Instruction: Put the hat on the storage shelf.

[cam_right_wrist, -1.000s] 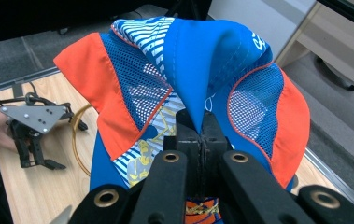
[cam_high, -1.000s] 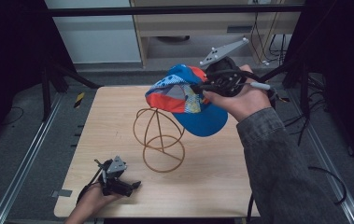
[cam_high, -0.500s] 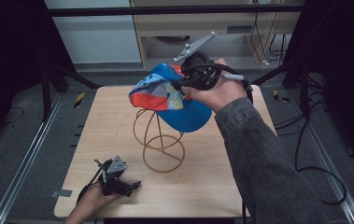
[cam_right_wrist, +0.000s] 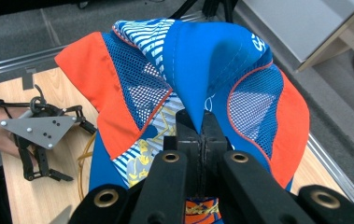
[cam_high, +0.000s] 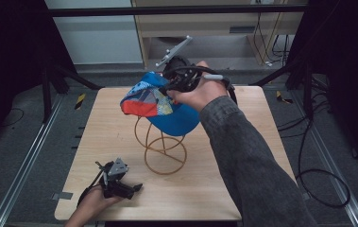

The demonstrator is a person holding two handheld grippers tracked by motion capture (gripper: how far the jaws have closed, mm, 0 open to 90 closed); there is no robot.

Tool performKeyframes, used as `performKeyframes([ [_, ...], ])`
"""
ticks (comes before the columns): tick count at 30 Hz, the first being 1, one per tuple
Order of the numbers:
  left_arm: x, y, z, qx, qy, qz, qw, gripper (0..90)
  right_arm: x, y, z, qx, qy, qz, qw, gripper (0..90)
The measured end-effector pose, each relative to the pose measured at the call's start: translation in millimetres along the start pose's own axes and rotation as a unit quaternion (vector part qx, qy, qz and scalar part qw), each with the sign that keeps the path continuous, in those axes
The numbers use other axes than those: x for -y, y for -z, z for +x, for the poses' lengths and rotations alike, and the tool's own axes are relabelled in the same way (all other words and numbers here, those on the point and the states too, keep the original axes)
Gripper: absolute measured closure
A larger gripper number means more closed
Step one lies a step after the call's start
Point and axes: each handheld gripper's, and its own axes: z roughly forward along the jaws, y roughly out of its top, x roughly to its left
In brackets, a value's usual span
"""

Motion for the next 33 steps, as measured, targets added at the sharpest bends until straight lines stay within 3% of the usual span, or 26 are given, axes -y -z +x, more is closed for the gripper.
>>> performKeyframes([
  [5, -0.1, 0.0, 0.0, 0.0, 0.0, 0.0, 1.0, 0.0, -3.0, -19.4, 9.2, -0.008, 0.017, 0.021, 0.9996, 89.8],
  [10, -0.1, 0.0, 0.0, 0.0, 0.0, 0.0, 1.0, 0.0, -1.8, -35.1, 9.6, -0.016, 0.014, 0.034, 0.9992, 89.7],
  [33, 0.0, 0.0, 0.1, 0.0, -0.001, 0.0, 1.0, 0.0, -3.8, -57.3, 18.8, -0.035, 0.022, 0.042, 0.9983, 87.2],
])
